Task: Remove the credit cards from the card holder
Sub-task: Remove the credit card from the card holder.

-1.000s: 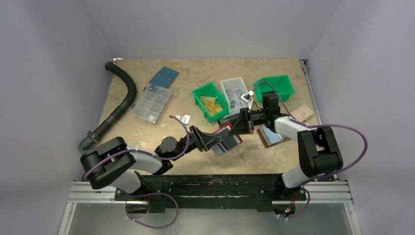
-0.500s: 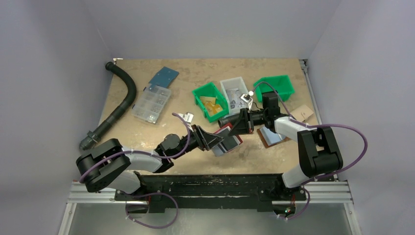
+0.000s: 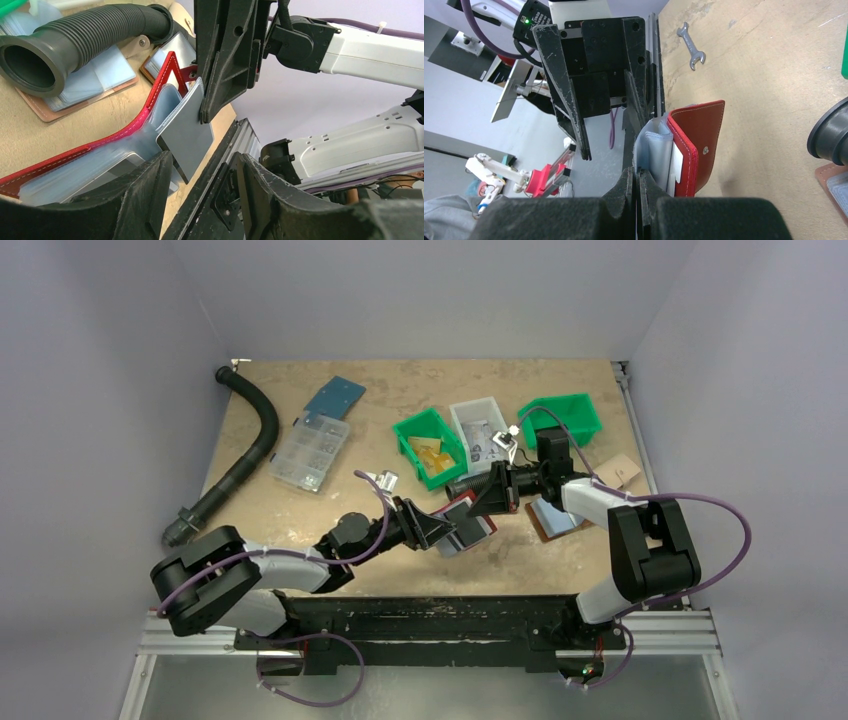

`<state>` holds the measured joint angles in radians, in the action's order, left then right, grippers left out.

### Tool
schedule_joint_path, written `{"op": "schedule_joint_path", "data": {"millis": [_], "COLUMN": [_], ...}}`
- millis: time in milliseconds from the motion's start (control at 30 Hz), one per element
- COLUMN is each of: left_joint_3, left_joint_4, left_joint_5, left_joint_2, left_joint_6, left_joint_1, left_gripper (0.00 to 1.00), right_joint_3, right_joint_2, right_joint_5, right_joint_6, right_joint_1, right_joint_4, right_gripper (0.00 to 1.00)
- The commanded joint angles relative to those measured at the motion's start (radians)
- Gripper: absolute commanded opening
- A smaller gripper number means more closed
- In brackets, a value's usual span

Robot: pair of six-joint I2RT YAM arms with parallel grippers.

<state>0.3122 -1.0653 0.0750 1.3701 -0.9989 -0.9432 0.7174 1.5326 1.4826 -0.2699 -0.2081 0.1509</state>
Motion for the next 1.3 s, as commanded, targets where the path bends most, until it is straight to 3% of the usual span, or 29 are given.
{"op": "schedule_joint_path", "data": {"millis": [0, 433, 600, 733, 1267], "left_joint_3": [0.022, 0.025, 0.031, 0.032, -0.01], "left_joint_4": [-0.065, -0.009, 0.019, 0.014, -0.049], "left_joint_5": [0.024, -0.01, -0.026, -0.023, -0.021], "left_joint_2": [0.033, 0.028, 0.024, 0.024, -0.002], "left_joint_6": [0.014, 0.015, 0.008, 0.002, 0.004], "left_joint_1": [-0.002, -0.002, -0.002, -0.002, -0.001], "left_gripper": [0.54, 0.51, 0.41, 0.41, 0.57], "right_joint_3": [0.003, 0.002, 0.002, 0.002, 0.005], "right_joint_2": [-0.006, -0.002, -0.002, -0.001, -0.004], "right_joint_5": [0.045, 0.048, 0.047, 0.047, 0.056], "right_joint_6": [-0.016, -0.02, -0.02, -0.02, -0.018], "right_joint_1": [-0.001, -0.001, 0.0, -0.001, -0.001], "right_joint_4": [0.032, 0.033, 0.033, 0.033, 0.032], "right_gripper": [0.0, 0.0, 0.0, 0.0, 0.0]}}
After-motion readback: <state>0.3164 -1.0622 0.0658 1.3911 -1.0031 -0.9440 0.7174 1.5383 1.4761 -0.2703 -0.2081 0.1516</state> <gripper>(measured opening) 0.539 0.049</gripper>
